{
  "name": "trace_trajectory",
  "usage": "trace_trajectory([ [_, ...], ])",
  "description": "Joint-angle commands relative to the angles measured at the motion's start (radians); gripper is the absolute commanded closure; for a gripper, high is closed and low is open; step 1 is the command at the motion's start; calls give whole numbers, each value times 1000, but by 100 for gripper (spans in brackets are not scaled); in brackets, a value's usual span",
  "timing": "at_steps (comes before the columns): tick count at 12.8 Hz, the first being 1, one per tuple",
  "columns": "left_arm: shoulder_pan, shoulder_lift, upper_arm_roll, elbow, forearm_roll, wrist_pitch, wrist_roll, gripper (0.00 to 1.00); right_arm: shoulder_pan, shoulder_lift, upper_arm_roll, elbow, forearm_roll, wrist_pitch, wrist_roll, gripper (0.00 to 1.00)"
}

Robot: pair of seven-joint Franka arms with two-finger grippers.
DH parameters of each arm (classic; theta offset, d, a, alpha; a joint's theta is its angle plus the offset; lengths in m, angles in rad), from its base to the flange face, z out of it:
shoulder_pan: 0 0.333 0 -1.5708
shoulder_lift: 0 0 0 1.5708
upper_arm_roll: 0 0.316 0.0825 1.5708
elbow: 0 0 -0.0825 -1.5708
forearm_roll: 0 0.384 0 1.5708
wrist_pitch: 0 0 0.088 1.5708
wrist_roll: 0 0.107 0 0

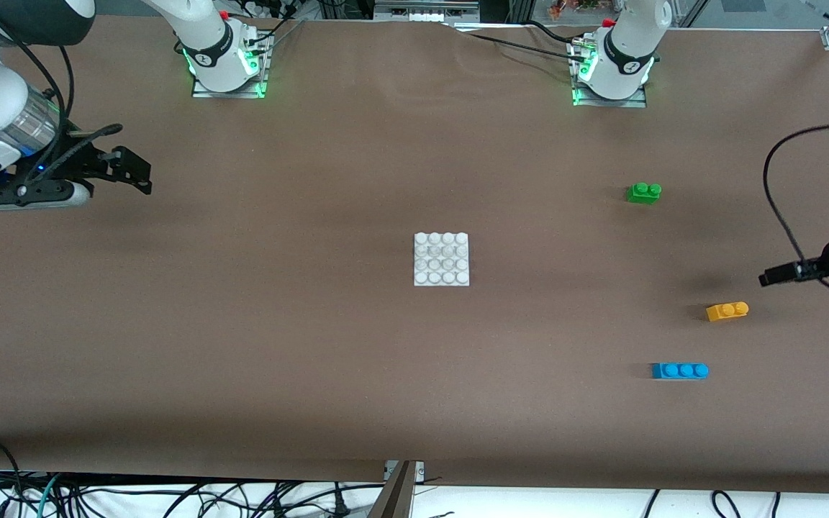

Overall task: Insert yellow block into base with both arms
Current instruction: 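Release the plate and retract the right gripper while the left gripper reaches, then grasp the yellow brick with the left gripper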

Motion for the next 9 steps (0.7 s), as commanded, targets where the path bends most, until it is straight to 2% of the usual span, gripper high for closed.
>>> trace_trajectory([
  [1, 1, 125, -10, 46, 36, 154, 74, 0, -7, -8, -19, 17, -13, -44, -35, 1],
  [6, 4, 176, 13, 26, 38, 177, 52, 0, -10, 0, -22, 37, -13, -44, -23, 1],
  [9, -7, 216, 27, 30, 131, 151, -11, 0, -16, 18, -20, 78, -15, -82, -27, 1],
])
